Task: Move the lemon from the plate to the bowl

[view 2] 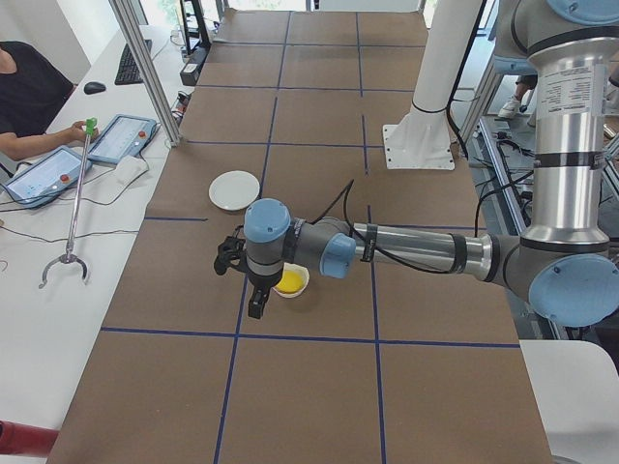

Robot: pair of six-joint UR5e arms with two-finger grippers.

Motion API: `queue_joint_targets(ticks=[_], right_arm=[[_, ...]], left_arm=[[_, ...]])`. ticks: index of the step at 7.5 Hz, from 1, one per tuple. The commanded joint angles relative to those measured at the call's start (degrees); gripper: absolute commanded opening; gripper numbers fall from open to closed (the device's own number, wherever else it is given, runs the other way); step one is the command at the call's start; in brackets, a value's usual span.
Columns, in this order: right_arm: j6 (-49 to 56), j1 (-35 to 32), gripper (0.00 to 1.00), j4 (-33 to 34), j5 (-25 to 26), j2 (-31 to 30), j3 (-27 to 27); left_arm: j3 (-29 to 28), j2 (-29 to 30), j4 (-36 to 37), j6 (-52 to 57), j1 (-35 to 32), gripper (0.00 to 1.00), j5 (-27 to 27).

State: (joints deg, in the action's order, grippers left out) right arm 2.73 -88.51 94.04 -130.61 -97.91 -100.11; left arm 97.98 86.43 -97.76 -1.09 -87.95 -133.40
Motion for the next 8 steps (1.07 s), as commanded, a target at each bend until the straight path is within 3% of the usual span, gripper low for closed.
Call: queue_joint_targets(ticks=[1,8], right_arm=[[0.0,0.0,1.0,0.0,0.0,0.0,0.0],[0.0,0.0,1.0,0.0,0.0,0.0,0.0]], left_arm=[[-0.77,-0.29,6.61,1.52,-5.98,1.0,0.07],[-2.62,-1.27,7.23,0.91,-4.96,1.0,-0.28]])
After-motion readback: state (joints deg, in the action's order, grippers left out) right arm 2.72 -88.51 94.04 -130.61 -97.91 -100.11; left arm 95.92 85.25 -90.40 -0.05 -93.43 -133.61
